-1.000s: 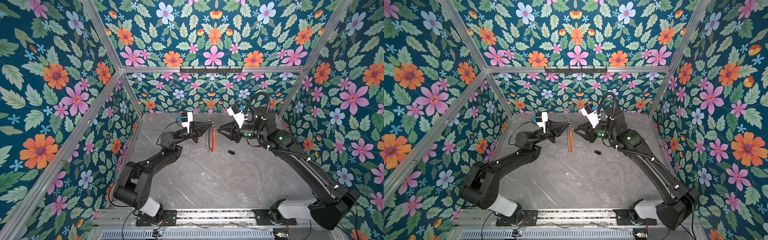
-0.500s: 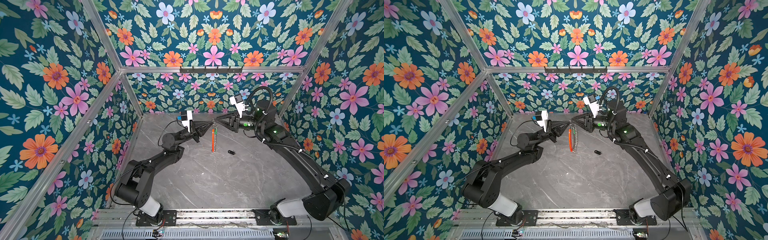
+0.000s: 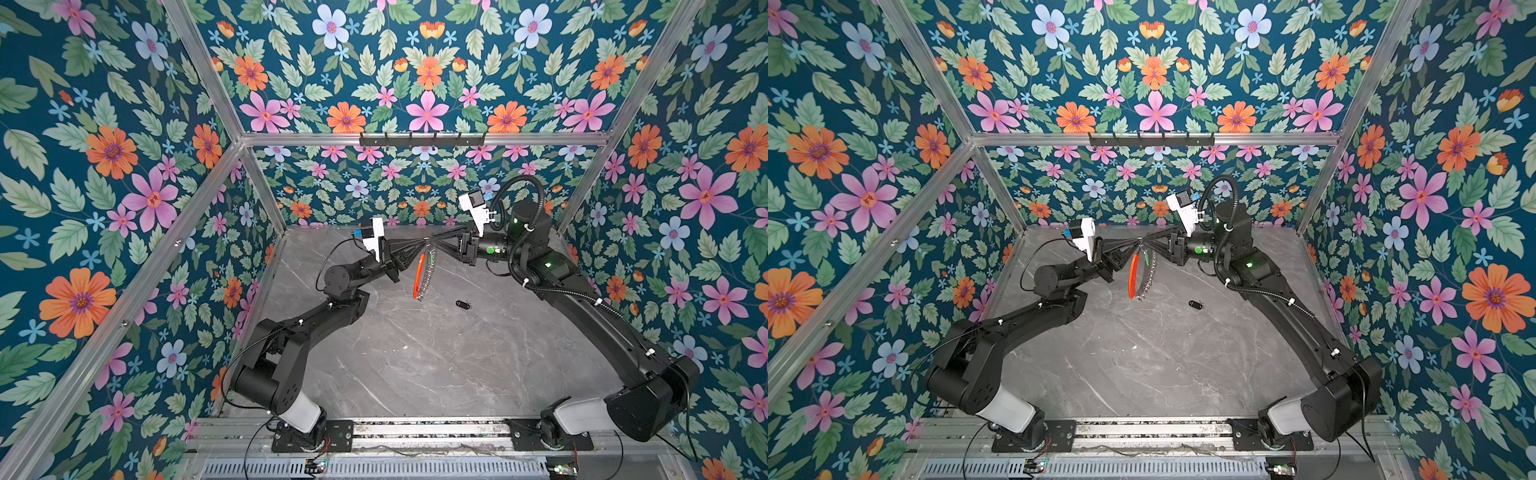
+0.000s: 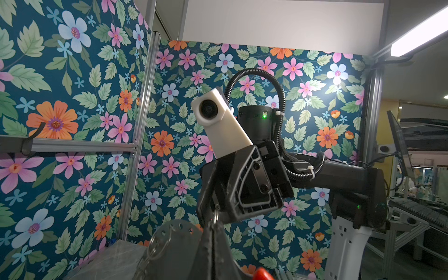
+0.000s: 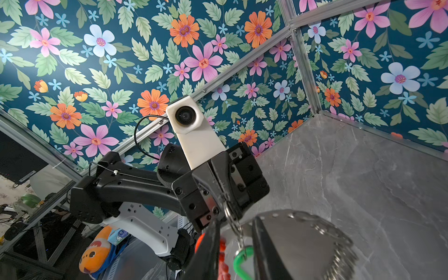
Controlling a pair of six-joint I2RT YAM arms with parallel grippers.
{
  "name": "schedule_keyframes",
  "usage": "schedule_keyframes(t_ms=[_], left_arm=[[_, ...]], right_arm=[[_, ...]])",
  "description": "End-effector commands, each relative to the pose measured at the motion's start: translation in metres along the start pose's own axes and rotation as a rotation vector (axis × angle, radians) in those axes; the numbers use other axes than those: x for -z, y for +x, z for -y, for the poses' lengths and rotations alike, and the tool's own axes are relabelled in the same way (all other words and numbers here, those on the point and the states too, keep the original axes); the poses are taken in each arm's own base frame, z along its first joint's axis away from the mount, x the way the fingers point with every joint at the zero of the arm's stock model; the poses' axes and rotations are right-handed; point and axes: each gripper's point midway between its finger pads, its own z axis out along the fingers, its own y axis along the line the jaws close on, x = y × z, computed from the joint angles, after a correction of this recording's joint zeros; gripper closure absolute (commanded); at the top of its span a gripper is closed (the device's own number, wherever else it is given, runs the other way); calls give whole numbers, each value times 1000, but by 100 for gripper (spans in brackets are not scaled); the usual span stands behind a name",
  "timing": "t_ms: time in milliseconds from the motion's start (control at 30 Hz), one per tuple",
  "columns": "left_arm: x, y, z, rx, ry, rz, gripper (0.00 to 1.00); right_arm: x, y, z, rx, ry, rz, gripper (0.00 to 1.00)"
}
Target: Put the keys on the keyring
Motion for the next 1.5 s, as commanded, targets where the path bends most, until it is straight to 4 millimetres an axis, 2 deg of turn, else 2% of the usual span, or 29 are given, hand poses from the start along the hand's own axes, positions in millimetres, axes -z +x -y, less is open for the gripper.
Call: schedule_keyframes(t_ms=[0,133,333,400,567,733,800,833,967,1033,1100,1167,1300,1367,1467], left_arm=[[-1,-9,6,-30,23,32,100],[-2,-8,5,-27,25,29,100],[-4,-5,3,-20,24,25,100],[-5,-5,3,-19,25,24,100],[-6,-3,2,-14,25,20,100],[-6,-3,2,-20,25,17,100],[-6,-1,2,-33,24,5,100],[-6,2,3,-46,27,-9,100],[0,20,2,-161,-3,-117,78],[8,37,-6,-250,-59,-236,69],[17,56,-12,-349,-94,-377,65],[27,70,-17,-390,-124,-497,64],[32,80,-16,-433,-82,-616,64],[29,83,-13,-407,-36,-662,65],[24,85,-9,-355,32,-697,72]], right_arm=[[0,-4,-7,21,-32,12,82],[-2,-2,-7,18,-35,8,90],[-2,-2,-6,21,-34,6,90],[-3,-2,-5,19,-33,3,86],[-4,-1,-4,15,-31,-2,85],[-2,-2,-4,28,-23,-3,98],[-1,-1,-5,37,-12,-7,100],[0,1,-3,41,-2,-17,100],[4,13,8,77,75,-84,100],[6,25,16,101,134,-144,100],[8,36,24,135,189,-192,100],[10,45,35,180,251,-231,100],[12,61,50,292,318,-313,100],[10,68,49,337,302,-347,100],[9,74,45,379,284,-362,100]])
